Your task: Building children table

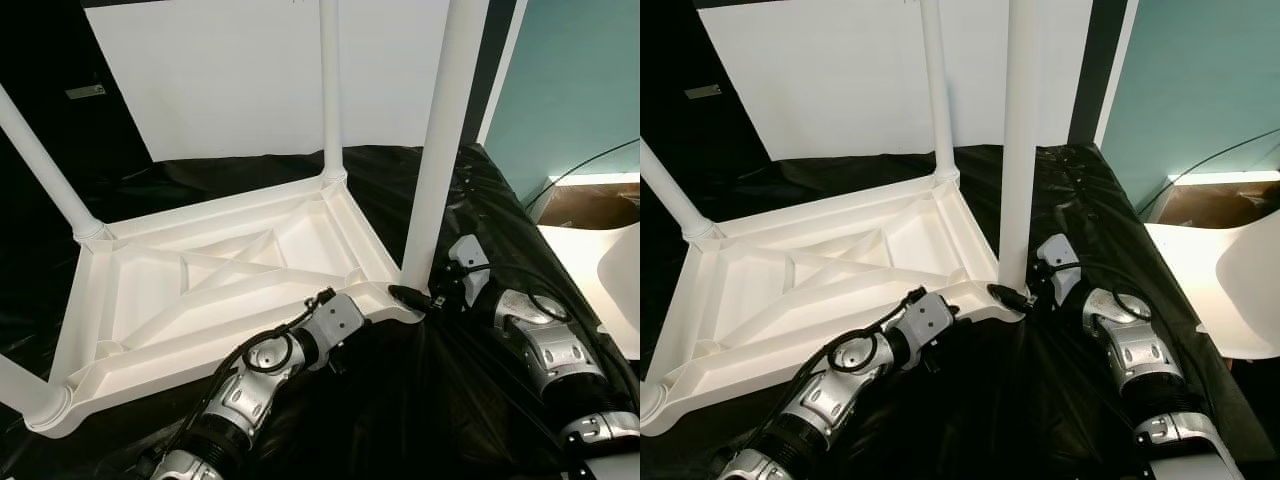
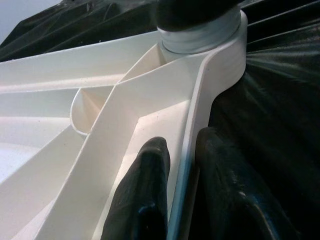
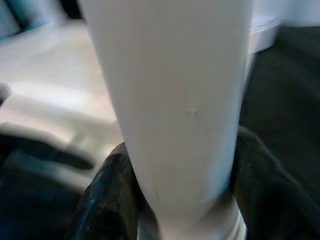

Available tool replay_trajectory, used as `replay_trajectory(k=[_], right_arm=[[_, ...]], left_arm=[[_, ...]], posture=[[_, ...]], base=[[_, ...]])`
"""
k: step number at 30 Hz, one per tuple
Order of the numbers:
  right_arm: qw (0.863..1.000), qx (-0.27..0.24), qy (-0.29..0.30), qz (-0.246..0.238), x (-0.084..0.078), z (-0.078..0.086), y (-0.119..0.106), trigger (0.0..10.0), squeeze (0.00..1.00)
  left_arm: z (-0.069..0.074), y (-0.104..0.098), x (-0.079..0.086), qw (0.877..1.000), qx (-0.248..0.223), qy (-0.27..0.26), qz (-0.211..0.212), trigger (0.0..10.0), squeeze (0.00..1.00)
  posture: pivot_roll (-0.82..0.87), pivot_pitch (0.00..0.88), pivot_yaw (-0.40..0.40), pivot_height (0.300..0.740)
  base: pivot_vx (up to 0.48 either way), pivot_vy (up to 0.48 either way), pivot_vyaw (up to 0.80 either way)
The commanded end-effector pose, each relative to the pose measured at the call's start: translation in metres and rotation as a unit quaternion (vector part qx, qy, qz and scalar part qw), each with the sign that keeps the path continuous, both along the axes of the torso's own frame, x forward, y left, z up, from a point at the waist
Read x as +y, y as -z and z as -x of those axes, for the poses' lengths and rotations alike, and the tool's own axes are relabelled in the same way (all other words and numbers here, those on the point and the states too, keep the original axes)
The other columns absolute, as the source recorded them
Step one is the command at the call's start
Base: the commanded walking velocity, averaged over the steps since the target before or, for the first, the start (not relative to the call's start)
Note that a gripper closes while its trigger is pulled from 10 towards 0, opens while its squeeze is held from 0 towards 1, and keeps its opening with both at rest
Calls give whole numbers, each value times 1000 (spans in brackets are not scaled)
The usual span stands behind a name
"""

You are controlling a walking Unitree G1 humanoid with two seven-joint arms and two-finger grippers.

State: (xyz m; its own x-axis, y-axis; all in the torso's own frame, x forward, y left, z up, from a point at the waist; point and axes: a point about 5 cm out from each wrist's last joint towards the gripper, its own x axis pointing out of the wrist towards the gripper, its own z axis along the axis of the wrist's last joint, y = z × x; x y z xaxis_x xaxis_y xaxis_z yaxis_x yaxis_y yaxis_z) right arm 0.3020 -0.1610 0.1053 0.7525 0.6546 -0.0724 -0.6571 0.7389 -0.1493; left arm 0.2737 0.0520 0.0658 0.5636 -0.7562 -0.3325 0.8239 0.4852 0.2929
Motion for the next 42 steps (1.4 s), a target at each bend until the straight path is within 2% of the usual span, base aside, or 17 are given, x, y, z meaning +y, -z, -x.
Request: replay_trajectory(k=[1,3,5,9,14,15,16,17,18,22,23,24,27,31,40,41,42], right_arm=[[1000,-17,-13,-10,22,6,3,0,0],[987,-67,138,-50,24,15,6,0,0],[974,-74,208,-51,22,19,10,0,0],[963,-78,253,-55,18,15,8,0,0],[964,-80,250,-51,18,12,4,0,0],[966,-75,242,-50,19,11,5,4235,0],[972,-63,219,-58,25,12,6,10000,0],[972,-63,219,-58,25,12,6,10000,0],[981,-37,175,-73,35,13,9,10000,1000],[985,-28,154,-74,39,14,11,10000,1000],[990,-16,118,-71,44,15,13,10000,0],[990,-16,118,-71,44,15,13,10000,0],[998,-2,28,-62,46,17,11,10000,0],[998,17,-44,-37,32,9,2,10000,0],[995,37,-89,30,7,-6,-3,10000,0],[994,35,-101,29,5,-7,-7,2157,0],[992,36,-119,25,5,-6,-9,0,0]], left_arm=[[28,58,17,988,127,0,-89,10000,0],[27,58,17,988,126,-2,-89,10000,0],[28,58,17,988,127,0,-89,10000,0],[30,59,18,988,128,4,-92,10000,0],[30,59,19,987,128,7,-94,10000,0],[30,59,19,987,128,7,-95,10000,0],[29,59,19,987,127,5,-94,10000,0],[29,59,19,987,127,5,-94,10000,0],[29,59,20,988,125,3,-95,10000,0],[29,59,20,988,125,2,-95,10000,0],[29,59,20,987,126,2,-95,10000,0],[29,59,20,987,126,2,-95,10000,0],[29,59,20,987,129,0,-94,10000,0],[28,58,18,987,128,2,-92,10000,0],[28,58,19,988,127,4,-94,10000,0],[28,58,19,987,127,5,-95,10000,0],[29,58,20,987,127,5,-95,10000,0]], posture=[[-74,0,9,740],[-68,0,14,740],[-70,0,18,740],[-73,0,24,740],[-74,0,30,740],[-73,0,30,740],[-72,0,32,740],[-72,0,32,740],[-69,0,30,740],[-70,0,31,740],[-71,0,31,740],[-71,0,31,740],[-77,0,28,740],[-81,0,28,740],[-80,0,27,740],[-78,0,26,740],[-77,0,26,740]], base=[[0,0,0],[0,0,0],[0,0,0],[0,0,0],[0,0,0],[0,0,0],[0,0,0],[0,0,0],[0,0,0],[0,0,0],[0,0,0],[0,0,0],[0,0,0],[0,0,0],[0,0,0],[0,0,0],[0,0,0]])
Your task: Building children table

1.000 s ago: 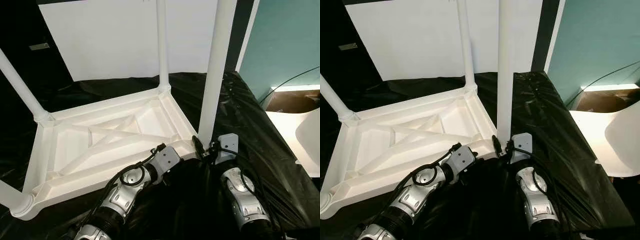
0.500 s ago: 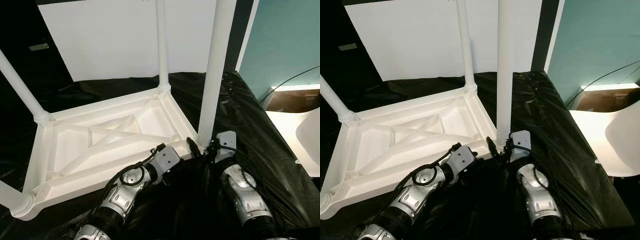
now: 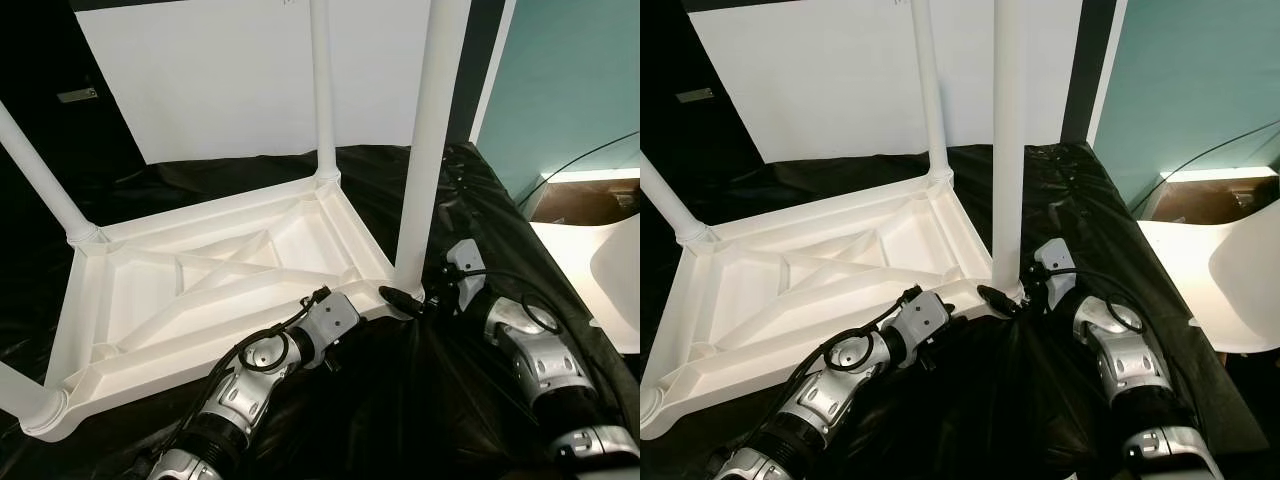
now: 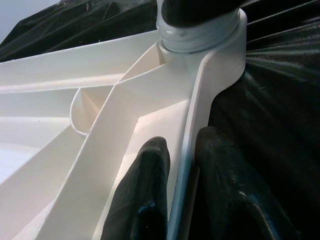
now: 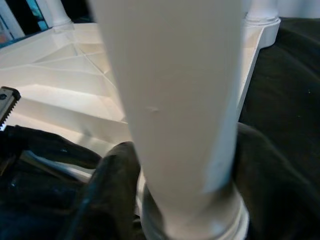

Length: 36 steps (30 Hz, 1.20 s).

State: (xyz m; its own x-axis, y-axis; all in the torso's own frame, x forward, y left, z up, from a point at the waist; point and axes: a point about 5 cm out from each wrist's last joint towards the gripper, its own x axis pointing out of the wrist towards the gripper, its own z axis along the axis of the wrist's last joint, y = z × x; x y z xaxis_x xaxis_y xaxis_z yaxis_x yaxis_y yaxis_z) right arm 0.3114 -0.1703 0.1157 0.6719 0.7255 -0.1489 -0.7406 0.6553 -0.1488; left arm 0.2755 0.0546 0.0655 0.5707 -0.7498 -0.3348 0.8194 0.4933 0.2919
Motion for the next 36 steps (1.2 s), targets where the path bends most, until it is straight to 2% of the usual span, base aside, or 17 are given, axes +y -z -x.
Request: replay_trajectory(k=[1,6,10,13,15,16,17,19,20,21,23,28,30,31,33,34,36], right_arm=[[998,11,-64,-3,14,4,1,0,0],[993,57,-101,-11,15,24,14,0,0],[994,58,-89,-19,20,35,21,0,0],[998,41,-36,-32,26,42,28,0,0],[993,-29,104,-55,25,39,26,0,0],[993,-29,104,-55,25,39,26,0,0],[984,-54,160,-63,23,38,23,0,0],[943,-115,308,-44,5,32,17,0,0],[943,-115,308,-44,5,32,17,0,0],[930,-119,347,-37,-2,31,17,0,0],[924,-116,362,-35,-5,30,18,0,0],[931,-107,346,-42,3,29,18,0,0],[940,-93,324,-49,14,29,21,0,0],[952,-81,291,-54,24,29,23,10000,0],[960,-76,263,-57,32,30,24,10000,0],[968,-72,234,-63,40,32,25,10000,1000],[971,-71,219,-68,45,34,25,10000,1000]], left_arm=[[30,58,17,988,126,10,-93,10000,0],[32,57,17,987,125,15,-95,10000,0],[32,57,20,987,125,16,-98,10000,0],[32,57,24,987,124,14,-104,10000,0],[32,57,26,986,122,14,-111,10000,0],[32,57,26,986,122,14,-111,10000,0],[32,57,27,986,121,14,-113,10000,0],[32,57,27,986,121,14,-112,10000,0],[32,57,27,986,121,14,-112,10000,0],[33,56,27,986,121,14,-112,10000,0],[33,56,27,986,122,15,-112,10000,0],[34,57,28,985,122,24,-120,10000,0],[33,56,28,985,121,24,-120,10000,0],[33,56,28,985,121,23,-120,10000,0],[32,56,28,985,120,23,-120,10000,0],[32,56,28,985,120,23,-120,10000,0],[33,56,27,985,120,24,-120,10000,0]], posture=[[-77,0,26,740],[-65,0,19,740],[-63,0,18,740],[-62,0,17,740],[-55,0,17,740],[-55,0,17,740],[-49,0,16,740],[-41,0,23,740],[-41,0,23,740],[-42,0,25,740],[-51,0,31,740],[-51,0,31,740],[-48,0,30,740],[-48,0,28,740],[-48,0,28,740],[-46,0,26,740],[-46,0,26,740]], base=[[0,0,0],[0,0,0],[0,0,0],[0,0,0],[0,0,0],[0,0,0],[0,0,0],[0,0,0],[0,0,0],[0,0,0],[0,0,0],[0,0,0],[0,0,0],[0,0,0],[0,0,0],[0,0,0],[0,0,0]])
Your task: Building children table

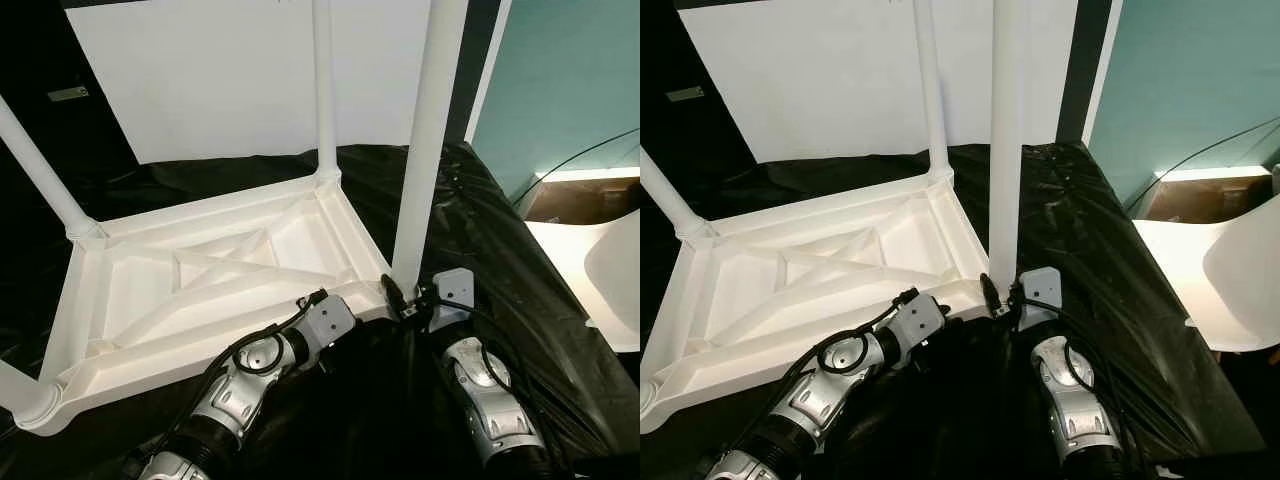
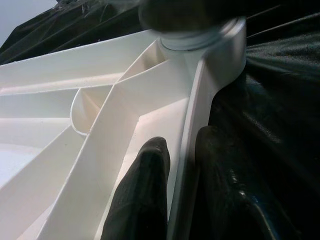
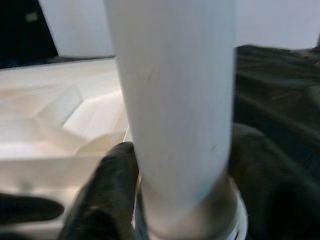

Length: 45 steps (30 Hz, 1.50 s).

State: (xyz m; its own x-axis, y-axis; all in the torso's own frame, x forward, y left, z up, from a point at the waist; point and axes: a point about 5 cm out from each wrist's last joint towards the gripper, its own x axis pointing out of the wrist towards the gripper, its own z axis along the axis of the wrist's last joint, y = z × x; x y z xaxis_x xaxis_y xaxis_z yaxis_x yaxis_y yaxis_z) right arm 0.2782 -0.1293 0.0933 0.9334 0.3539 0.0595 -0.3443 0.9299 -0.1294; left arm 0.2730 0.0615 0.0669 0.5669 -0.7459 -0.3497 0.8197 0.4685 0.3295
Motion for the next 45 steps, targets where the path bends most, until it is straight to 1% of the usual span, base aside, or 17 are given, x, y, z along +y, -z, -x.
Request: replay_trajectory(k=[1,2,9,11,16,17,18,19,31,33,35,36,38,39,40,41,45], right_arm=[[997,20,-73,13,8,-1,3,10000,765],[994,30,-102,20,8,-3,4,10000,0],[981,31,-181,59,-2,-10,-3,10000,0],[964,49,-240,99,-18,-20,-9,10000,0],[947,80,-284,129,-25,-25,-7,10000,0],[945,84,-287,130,-26,-27,-7,3529,0],[945,84,-287,130,-26,-27,-7,3529,0],[942,87,-299,129,-27,-28,-9,0,0],[931,118,-321,125,-34,-29,-6,0,0],[954,103,-261,102,-29,-26,2,0,0],[954,103,-261,102,-29,-26,2,0,0],[976,80,-189,79,-26,-27,5,0,0],[976,80,-189,79,-26,-27,5,0,0],[994,39,-91,54,-19,-22,7,0,0],[994,39,-91,54,-19,-22,7,0,0],[999,10,-15,30,-15,-16,6,0,0],[997,-2,71,0,-16,-10,6,0,0]], left_arm=[[31,59,20,986,133,12,-102,10000,0],[32,59,20,986,134,12,-102,10000,0],[34,61,18,985,136,14,-101,10000,0],[34,60,16,985,136,17,-100,10000,0],[33,60,16,986,135,15,-99,10000,0],[33,60,16,986,135,15,-98,10000,0],[33,60,16,986,135,15,-98,10000,0],[33,60,16,986,135,13,-97,10000,0],[35,60,17,986,136,4,-93,10000,0],[33,60,15,987,135,3,-91,10000,0],[33,60,15,987,135,3,-91,10000,0],[31,59,14,987,133,2,-91,10000,0],[31,59,14,987,133,2,-91,10000,0],[29,59,13,987,131,1,-90,10000,0],[29,59,13,987,131,1,-90,10000,0],[29,58,12,988,130,3,-88,10000,0],[29,59,10,987,131,8,-89,10000,0]], posture=[[-49,0,24,740],[-50,0,23,740],[-58,0,23,740],[-57,0,20,740],[-52,0,16,740],[-47,0,13,740],[-47,0,13,740],[-42,0,9,740],[-43,0,8,740],[-47,0,5,740],[-47,0,5,740],[-49,0,3,740],[-49,0,3,740],[-54,0,4,740],[-54,0,4,740],[-65,0,14,740],[-68,0,10,740]], base=[[0,0,0],[0,0,0],[0,0,0],[0,0,0],[0,0,0],[0,0,0],[0,0,0],[0,0,0],[0,0,0],[0,0,0],[0,0,0],[0,0,0],[0,0,0],[0,0,0],[0,0,0],[0,0,0],[0,0,0]])
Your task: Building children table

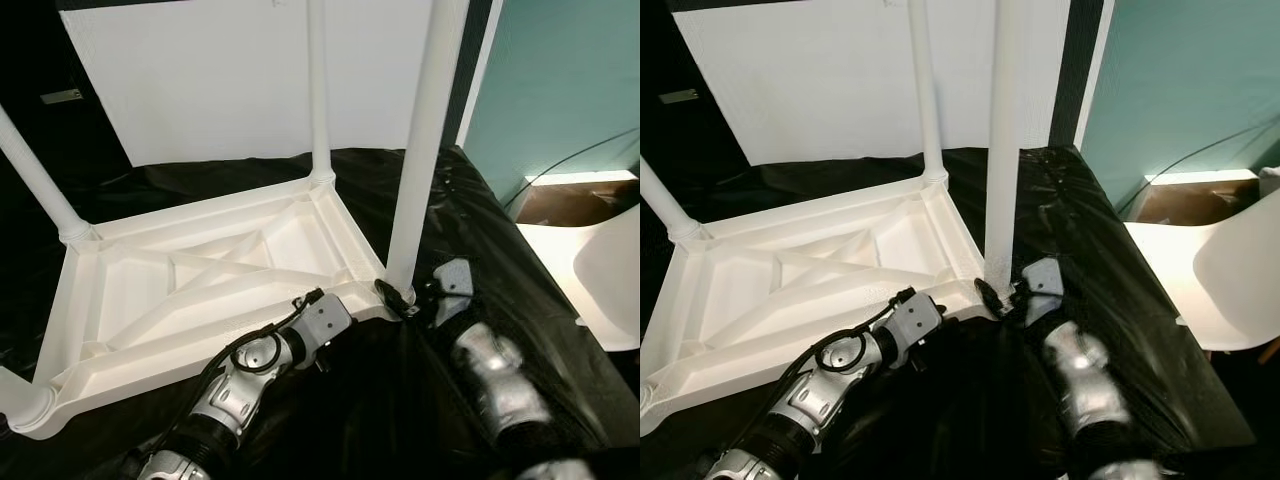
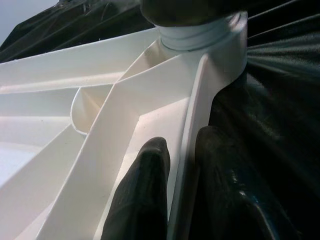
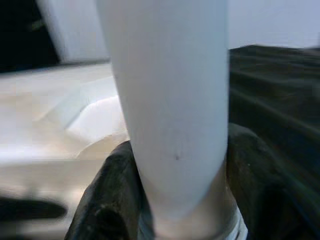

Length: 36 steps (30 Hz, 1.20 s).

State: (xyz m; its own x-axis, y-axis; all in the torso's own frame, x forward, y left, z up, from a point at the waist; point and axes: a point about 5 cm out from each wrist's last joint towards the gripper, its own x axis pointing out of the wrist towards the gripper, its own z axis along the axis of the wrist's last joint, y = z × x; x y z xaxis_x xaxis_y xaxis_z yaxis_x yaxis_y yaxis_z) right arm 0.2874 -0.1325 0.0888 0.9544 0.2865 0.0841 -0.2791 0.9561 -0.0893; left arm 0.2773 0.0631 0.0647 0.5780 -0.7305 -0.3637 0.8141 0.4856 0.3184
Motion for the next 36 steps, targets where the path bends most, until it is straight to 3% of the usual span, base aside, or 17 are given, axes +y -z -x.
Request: replay_trajectory(k=[1,7,8,9,11,12,16,17,22,26,30,31,32,36], right_arm=[[999,5,37,22,-13,-1,1,0,0],[998,17,58,17,-18,-2,4,0,0],[999,22,41,23,-12,-4,5,10000,0],[999,25,9,18,-5,-5,5,10000,192],[999,26,-12,14,0,-5,5,10000,192],[999,23,-42,11,4,-6,3,10000,1000],[996,18,-84,27,3,-8,-2,10000,1000],[994,23,-104,36,-2,-11,-4,10000,0],[983,38,-168,59,-15,-18,-11,10000,0],[953,94,-271,98,-21,-21,-15,10000,0],[940,111,-300,118,-24,-22,-15,10000,0],[936,118,-305,128,-26,-23,-14,4275,0],[933,123,-312,133,-30,-24,-15,0,0],[931,125,-315,137,-34,-26,-17,0,0]], left_arm=[[33,56,8,989,124,19,-84,10000,0],[34,57,7,988,125,20,-84,10000,0],[34,57,7,989,125,19,-83,10000,0],[34,58,6,989,126,16,-80,10000,0],[34,58,5,989,127,13,-77,10000,0],[34,58,4,989,128,13,-75,10000,0],[34,58,3,989,128,15,-74,10000,0],[33,58,3,989,128,16,-75,10000,0],[30,57,3,989,125,16,-76,10000,0],[28,55,1,989,122,19,-76,10000,0],[27,54,1,990,121,19,-76,10000,0],[27,54,1,990,120,18,-76,10000,0],[26,54,2,990,120,17,-75,10000,0],[26,55,4,990,120,13,-76,10000,0]], posture=[[-68,0,10,740],[-71,0,7,740],[-75,0,12,740],[-80,0,19,740],[-81,0,20,740],[-83,0,26,740],[-86,0,28,740],[-88,0,29,740],[-98,0,36,740],[-102,0,37,740],[-101,0,36,740],[-100,0,37,740],[-94,0,35,740],[-91,0,35,740]], base=[[0,0,0],[0,0,0],[0,0,0],[0,0,0],[0,0,0],[0,0,0],[0,0,0],[0,0,0],[0,0,0],[0,0,0],[0,0,0],[0,0,0],[0,0,0],[0,0,0]])
